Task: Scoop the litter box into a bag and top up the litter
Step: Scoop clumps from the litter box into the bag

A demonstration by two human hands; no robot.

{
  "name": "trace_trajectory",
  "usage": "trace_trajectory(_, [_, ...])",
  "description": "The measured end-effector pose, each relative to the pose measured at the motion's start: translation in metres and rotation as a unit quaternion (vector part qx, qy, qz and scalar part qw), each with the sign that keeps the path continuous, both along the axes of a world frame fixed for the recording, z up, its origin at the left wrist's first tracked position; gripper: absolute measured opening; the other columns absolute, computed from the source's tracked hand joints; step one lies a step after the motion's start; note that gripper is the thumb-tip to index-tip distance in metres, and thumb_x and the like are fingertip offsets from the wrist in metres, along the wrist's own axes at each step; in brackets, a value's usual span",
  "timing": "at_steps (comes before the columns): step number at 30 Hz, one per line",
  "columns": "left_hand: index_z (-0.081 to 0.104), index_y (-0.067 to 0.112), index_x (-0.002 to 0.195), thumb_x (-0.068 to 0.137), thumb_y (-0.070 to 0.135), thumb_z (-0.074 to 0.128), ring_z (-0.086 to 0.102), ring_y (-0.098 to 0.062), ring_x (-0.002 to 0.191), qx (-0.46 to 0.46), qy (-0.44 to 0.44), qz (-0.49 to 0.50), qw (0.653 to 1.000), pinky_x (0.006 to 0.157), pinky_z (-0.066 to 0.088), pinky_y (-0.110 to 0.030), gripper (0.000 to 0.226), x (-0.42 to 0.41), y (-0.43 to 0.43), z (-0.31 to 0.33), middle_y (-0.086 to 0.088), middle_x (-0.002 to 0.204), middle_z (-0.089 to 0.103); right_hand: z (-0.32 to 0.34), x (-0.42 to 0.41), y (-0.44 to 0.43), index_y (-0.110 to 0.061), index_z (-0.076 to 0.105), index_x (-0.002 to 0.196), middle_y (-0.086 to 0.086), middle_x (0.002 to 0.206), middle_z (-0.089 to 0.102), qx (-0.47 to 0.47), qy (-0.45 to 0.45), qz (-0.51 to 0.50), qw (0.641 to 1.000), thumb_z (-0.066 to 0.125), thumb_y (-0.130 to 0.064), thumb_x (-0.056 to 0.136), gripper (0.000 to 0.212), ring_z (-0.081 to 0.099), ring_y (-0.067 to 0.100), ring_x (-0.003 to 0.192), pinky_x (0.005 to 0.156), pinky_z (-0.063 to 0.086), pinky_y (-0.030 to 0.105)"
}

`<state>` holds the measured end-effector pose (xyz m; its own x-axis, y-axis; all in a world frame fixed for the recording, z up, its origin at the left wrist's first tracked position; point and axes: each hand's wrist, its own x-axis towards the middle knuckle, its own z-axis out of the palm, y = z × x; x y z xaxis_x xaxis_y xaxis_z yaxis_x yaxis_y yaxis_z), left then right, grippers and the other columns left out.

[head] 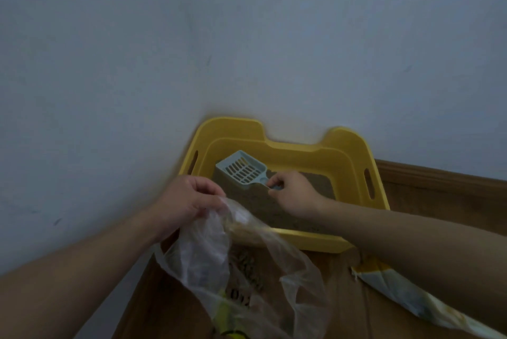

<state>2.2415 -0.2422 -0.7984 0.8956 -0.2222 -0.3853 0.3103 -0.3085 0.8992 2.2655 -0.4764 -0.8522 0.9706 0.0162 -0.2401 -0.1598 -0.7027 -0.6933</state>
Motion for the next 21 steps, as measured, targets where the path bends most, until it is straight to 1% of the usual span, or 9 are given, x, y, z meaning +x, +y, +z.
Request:
trace_trajectory(2, [0.076, 0.012, 0.066, 0.052, 0.002, 0.085, 0.059, -0.017, 0.056, 0.005, -0.002, -0.001, 1.000, 0.055, 0.048, -0.028, 0.019, 0.002, 0.002, -0.002, -0.007, 0.062, 0.066, -0.009, 0.012, 0.013, -0.016, 0.069, 0.105, 0.004, 0.116, 0.065, -0.003, 0.007, -0.005, 1.000, 0.065, -0.017, 0.092, 0.014, 0.062, 0.020, 0.103, 0.087, 0.054, 0.035])
trace_trajectory(3, [0.076, 0.012, 0.067, 0.051, 0.004, 0.085, 0.059, -0.017, 0.057, 0.005, -0.001, 0.001, 1.000, 0.056, 0.048, -0.028, 0.020, 0.002, 0.003, -0.003, -0.008, 0.063, 0.067, -0.013, 0.017, 0.019, -0.014, 0.068, 0.107, 0.005, 0.118, 0.065, -0.005, 0.009, -0.005, 1.000, 0.065, -0.017, 0.092, 0.015, 0.062, 0.021, 0.106, 0.090, 0.054, 0.036])
trace_trajectory(6, [0.077, 0.011, 0.068, 0.056, -0.002, 0.085, 0.060, -0.018, 0.057, -0.002, 0.003, 0.019, 1.000, 0.057, 0.049, -0.028, 0.019, 0.003, 0.008, -0.006, -0.009, 0.064, 0.068, -0.027, 0.030, 0.034, -0.014, 0.068, 0.110, 0.007, 0.122, 0.065, -0.014, 0.017, 0.002, 1.000, 0.065, -0.020, 0.093, 0.018, 0.062, 0.023, 0.108, 0.089, 0.052, 0.033])
trace_trajectory(10, [0.078, 0.012, 0.069, 0.051, 0.006, 0.084, 0.060, -0.021, 0.059, -0.018, 0.020, 0.044, 0.999, 0.060, 0.050, -0.030, 0.020, 0.005, 0.012, -0.009, -0.012, 0.067, 0.069, -0.042, 0.036, 0.045, -0.013, 0.067, 0.117, 0.006, 0.127, 0.064, -0.016, 0.050, 0.045, 0.998, 0.067, -0.027, 0.092, 0.029, 0.060, 0.023, 0.115, 0.089, 0.046, 0.028])
trace_trajectory(12, [0.078, 0.011, 0.070, 0.057, 0.000, 0.085, 0.060, -0.024, 0.061, -0.018, 0.023, 0.053, 0.998, 0.061, 0.050, -0.031, 0.018, 0.005, 0.012, -0.011, -0.014, 0.068, 0.068, -0.050, 0.035, 0.048, -0.013, 0.066, 0.123, 0.004, 0.127, 0.064, -0.014, 0.083, 0.083, 0.993, 0.068, -0.034, 0.091, 0.039, 0.059, 0.020, 0.116, 0.093, 0.046, 0.028])
trace_trajectory(14, [0.077, 0.011, 0.069, 0.064, -0.006, 0.082, 0.061, -0.022, 0.060, -0.014, 0.021, 0.055, 0.998, 0.060, 0.050, -0.030, 0.018, 0.005, 0.012, -0.013, -0.012, 0.067, 0.068, -0.055, 0.035, 0.050, -0.014, 0.068, 0.124, 0.001, 0.126, 0.065, 0.007, 0.117, 0.113, 0.987, 0.069, -0.037, 0.089, 0.042, 0.060, 0.018, 0.115, 0.101, 0.047, 0.031])
trace_trajectory(17, [0.077, 0.011, 0.067, 0.067, -0.009, 0.078, 0.061, -0.017, 0.056, -0.009, 0.015, 0.060, 0.998, 0.056, 0.051, -0.027, 0.020, 0.006, 0.012, -0.013, -0.008, 0.063, 0.068, -0.059, 0.036, 0.052, -0.014, 0.070, 0.120, 0.001, 0.127, 0.067, 0.026, 0.146, 0.158, 0.976, 0.068, -0.028, 0.087, 0.036, 0.059, 0.017, 0.119, 0.109, 0.045, 0.041])
trace_trajectory(19, [0.077, 0.011, 0.068, 0.068, -0.008, 0.078, 0.062, -0.017, 0.057, -0.009, 0.013, 0.058, 0.998, 0.056, 0.051, -0.027, 0.019, 0.007, 0.012, -0.013, -0.009, 0.065, 0.069, -0.056, 0.037, 0.051, -0.013, 0.065, 0.128, 0.000, 0.134, 0.063, 0.027, 0.155, 0.181, 0.971, 0.067, -0.021, 0.088, 0.041, 0.056, 0.016, 0.124, 0.111, 0.042, 0.038])
trace_trajectory(21, [0.078, 0.012, 0.069, 0.065, -0.004, 0.081, 0.064, -0.017, 0.059, -0.006, 0.016, 0.049, 0.999, 0.059, 0.052, -0.029, 0.017, 0.007, 0.012, -0.011, -0.010, 0.067, 0.070, -0.054, 0.037, 0.048, -0.014, 0.063, 0.132, 0.000, 0.136, 0.062, 0.029, 0.152, 0.183, 0.971, 0.067, -0.019, 0.087, 0.045, 0.055, 0.016, 0.125, 0.110, 0.042, 0.035])
